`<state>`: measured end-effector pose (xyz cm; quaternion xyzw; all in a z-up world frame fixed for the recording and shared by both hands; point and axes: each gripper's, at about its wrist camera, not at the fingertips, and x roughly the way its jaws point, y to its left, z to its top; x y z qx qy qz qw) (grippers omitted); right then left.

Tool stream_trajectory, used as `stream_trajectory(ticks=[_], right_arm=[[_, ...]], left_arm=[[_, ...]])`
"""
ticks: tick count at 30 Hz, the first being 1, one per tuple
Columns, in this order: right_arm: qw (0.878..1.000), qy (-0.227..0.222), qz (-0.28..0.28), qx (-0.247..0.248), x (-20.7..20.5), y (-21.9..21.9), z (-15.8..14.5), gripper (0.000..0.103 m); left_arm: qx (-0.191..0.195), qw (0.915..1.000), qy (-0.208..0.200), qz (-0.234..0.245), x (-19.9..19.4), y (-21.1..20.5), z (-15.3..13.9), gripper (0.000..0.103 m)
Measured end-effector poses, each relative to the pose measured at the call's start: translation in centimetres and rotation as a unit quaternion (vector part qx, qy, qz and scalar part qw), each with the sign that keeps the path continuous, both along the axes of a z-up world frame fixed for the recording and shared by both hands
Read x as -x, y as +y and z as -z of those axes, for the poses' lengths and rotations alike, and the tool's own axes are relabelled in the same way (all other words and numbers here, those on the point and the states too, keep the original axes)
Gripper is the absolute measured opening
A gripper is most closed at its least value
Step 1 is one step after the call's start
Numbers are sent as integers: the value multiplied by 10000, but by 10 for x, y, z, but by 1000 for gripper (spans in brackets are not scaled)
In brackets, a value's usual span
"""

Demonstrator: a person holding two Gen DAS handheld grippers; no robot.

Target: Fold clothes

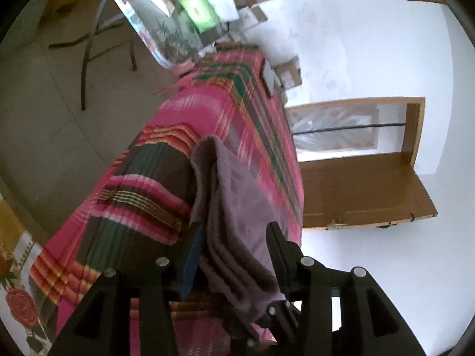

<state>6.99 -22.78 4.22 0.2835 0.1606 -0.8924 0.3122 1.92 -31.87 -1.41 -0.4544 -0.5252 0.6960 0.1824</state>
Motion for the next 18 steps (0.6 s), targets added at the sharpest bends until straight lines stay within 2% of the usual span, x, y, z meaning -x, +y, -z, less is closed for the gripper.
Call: stream_trajectory(ticks=[3,6,9,18], right_arm=[[9998,1,56,216,0,8,-4,13],[9993,-2,82,354,2,13,-7,12],[9991,-34,74,416,2,15,-8,12],[9968,-51,156,787,-1,27,-14,12]], left_arm=[[-236,9996,-175,29,8,0,7,44],[-219,9996,-146,54,10,2,6,44],[-227,9992,-306,85,14,3,8,45],[-524,9974,-495,-18,12,0,16,47]])
